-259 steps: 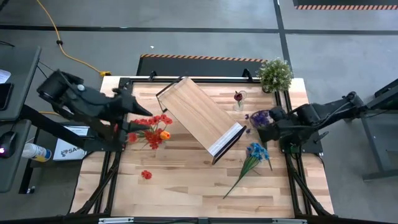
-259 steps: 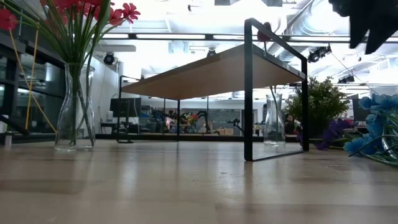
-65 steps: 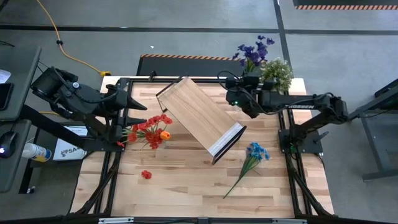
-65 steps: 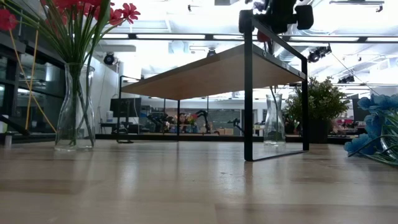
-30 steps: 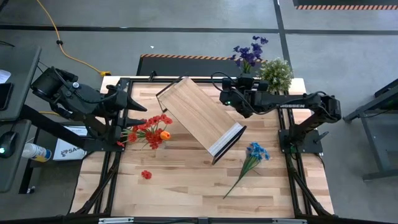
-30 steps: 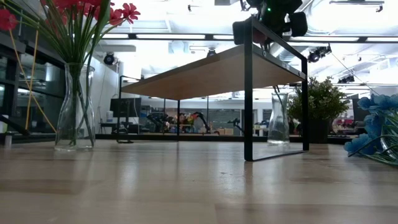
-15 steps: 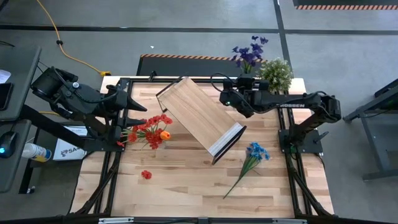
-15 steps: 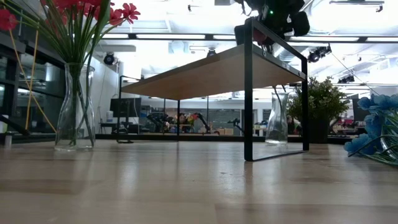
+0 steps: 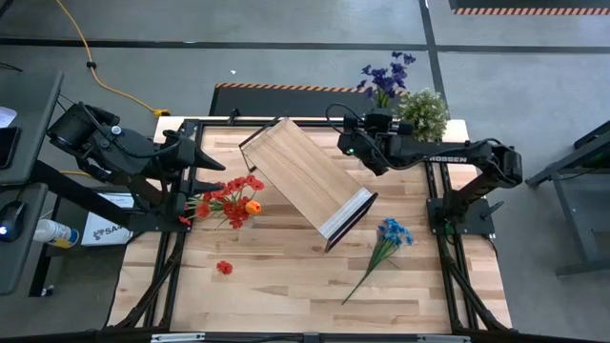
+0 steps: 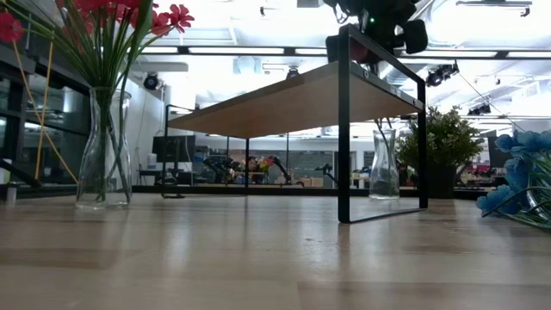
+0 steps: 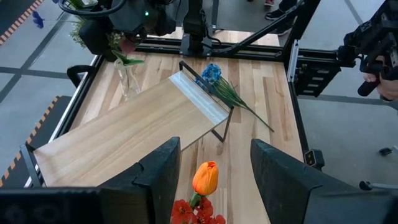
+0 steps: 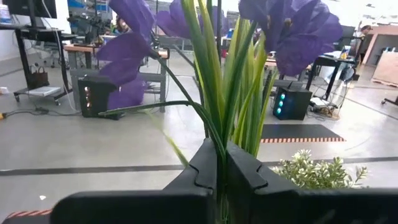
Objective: Pick and place flowers into a vace then onto a shelf
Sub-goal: Put the purple flowers into the top transparent vase
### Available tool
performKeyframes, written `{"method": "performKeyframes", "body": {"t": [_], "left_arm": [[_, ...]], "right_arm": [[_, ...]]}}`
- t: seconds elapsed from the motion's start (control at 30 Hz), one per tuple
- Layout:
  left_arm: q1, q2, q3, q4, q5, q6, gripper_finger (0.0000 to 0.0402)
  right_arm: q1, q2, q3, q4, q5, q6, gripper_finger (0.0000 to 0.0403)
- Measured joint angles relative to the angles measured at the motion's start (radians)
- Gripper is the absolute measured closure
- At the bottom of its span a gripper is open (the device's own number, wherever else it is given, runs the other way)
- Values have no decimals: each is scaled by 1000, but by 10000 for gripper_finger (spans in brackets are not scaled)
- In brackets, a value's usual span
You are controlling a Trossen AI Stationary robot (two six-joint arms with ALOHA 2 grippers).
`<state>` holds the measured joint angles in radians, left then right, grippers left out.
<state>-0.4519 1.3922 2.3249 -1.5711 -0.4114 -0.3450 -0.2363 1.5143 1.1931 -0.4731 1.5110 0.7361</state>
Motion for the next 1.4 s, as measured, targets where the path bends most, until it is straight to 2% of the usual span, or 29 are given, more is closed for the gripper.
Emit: {"method": "performKeyframes", "body": {"t": [0.97,1.4], "left_arm": [[0,0,0,0,-28,0,172],[0,0,0,0,-28,0,172]], "right_arm": [[0,0,-1,8,2,-14,396],[-1,3,-166,257,-1,-31,388]]}}
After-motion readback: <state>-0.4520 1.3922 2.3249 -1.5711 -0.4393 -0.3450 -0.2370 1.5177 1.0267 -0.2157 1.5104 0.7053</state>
